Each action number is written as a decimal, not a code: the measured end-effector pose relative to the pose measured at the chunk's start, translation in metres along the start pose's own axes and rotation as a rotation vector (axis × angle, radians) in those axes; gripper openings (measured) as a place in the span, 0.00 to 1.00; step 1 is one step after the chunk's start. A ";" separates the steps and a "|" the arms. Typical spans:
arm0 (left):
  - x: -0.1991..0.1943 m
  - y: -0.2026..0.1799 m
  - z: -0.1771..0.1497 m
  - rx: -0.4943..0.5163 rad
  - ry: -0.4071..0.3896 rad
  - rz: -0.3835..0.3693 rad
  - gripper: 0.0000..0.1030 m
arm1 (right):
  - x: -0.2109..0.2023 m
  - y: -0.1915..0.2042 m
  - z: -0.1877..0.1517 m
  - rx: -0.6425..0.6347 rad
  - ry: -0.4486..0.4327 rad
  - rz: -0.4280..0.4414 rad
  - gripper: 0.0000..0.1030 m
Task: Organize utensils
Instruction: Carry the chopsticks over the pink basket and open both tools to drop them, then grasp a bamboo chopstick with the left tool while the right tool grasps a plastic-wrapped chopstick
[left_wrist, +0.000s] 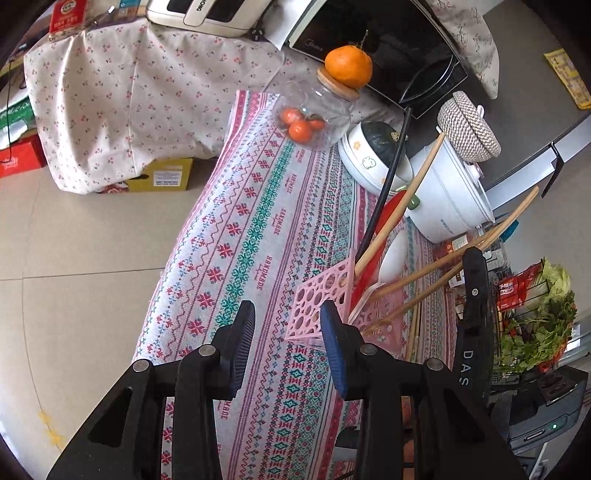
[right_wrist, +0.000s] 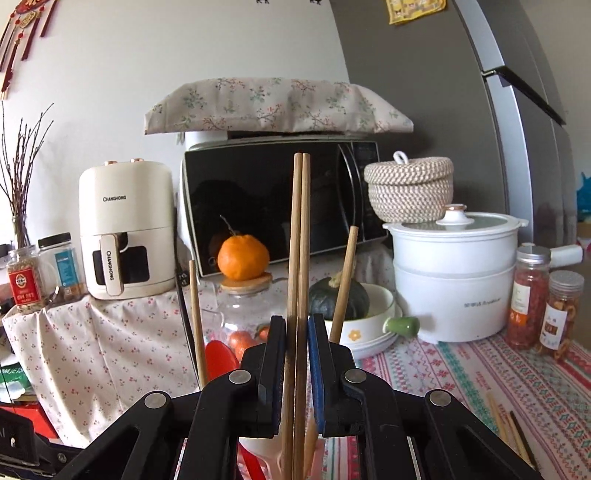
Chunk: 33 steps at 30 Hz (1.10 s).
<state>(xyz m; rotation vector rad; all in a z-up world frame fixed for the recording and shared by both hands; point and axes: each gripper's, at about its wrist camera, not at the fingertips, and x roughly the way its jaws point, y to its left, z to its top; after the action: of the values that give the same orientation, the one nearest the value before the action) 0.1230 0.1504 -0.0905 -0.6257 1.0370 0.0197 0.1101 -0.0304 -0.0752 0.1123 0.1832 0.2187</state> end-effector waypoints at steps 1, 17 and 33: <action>0.001 0.000 0.000 -0.001 0.006 -0.005 0.38 | -0.001 -0.002 -0.002 0.004 0.008 0.000 0.11; -0.019 -0.029 -0.012 0.098 -0.067 -0.044 0.38 | -0.036 -0.079 0.058 0.066 0.227 -0.018 0.42; 0.015 -0.125 -0.106 0.445 0.024 -0.056 0.38 | -0.011 -0.236 -0.021 0.275 0.911 -0.159 0.44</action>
<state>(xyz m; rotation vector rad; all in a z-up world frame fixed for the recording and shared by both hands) 0.0843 -0.0089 -0.0806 -0.2498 1.0048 -0.2624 0.1441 -0.2601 -0.1250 0.2655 1.1271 0.0707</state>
